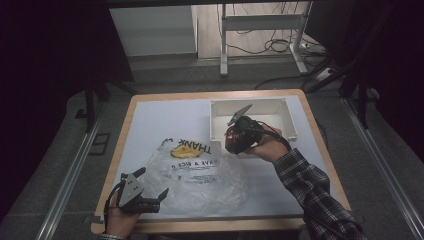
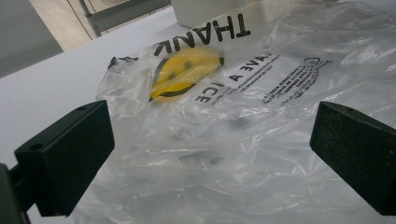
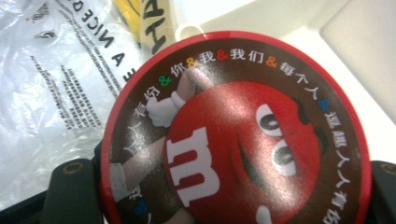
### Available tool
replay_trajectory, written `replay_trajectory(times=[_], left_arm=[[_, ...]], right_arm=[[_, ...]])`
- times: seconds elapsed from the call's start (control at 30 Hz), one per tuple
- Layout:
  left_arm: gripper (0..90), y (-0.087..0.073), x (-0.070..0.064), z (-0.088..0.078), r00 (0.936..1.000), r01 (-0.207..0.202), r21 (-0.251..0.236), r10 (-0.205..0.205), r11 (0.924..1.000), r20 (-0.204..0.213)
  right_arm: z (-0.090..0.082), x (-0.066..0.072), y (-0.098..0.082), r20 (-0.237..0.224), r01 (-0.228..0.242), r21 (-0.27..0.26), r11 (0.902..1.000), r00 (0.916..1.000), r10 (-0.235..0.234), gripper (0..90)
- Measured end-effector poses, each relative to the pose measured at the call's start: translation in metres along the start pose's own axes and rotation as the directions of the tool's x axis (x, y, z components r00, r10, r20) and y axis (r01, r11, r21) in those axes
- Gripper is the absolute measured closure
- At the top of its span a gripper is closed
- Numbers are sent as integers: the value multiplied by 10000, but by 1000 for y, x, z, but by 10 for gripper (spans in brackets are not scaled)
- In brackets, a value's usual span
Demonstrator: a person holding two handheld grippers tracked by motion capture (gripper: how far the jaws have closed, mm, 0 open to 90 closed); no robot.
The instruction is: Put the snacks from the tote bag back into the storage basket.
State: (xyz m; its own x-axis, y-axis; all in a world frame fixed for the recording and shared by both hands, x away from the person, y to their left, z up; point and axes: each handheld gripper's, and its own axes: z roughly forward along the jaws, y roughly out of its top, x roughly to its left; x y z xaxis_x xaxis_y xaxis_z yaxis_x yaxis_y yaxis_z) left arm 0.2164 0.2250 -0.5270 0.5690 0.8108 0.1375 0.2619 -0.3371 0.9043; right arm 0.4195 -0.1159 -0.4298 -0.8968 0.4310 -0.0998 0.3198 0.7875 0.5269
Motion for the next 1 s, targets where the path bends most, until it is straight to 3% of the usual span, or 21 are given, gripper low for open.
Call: replay_trajectory(times=[1.0], left_arm=[[0, 0, 0, -1, 10000, -16, -6, 16, 10000, 8]], right_arm=[[27, -34, 13, -213, 428, -114, 9990, 9988, -430, 255]])
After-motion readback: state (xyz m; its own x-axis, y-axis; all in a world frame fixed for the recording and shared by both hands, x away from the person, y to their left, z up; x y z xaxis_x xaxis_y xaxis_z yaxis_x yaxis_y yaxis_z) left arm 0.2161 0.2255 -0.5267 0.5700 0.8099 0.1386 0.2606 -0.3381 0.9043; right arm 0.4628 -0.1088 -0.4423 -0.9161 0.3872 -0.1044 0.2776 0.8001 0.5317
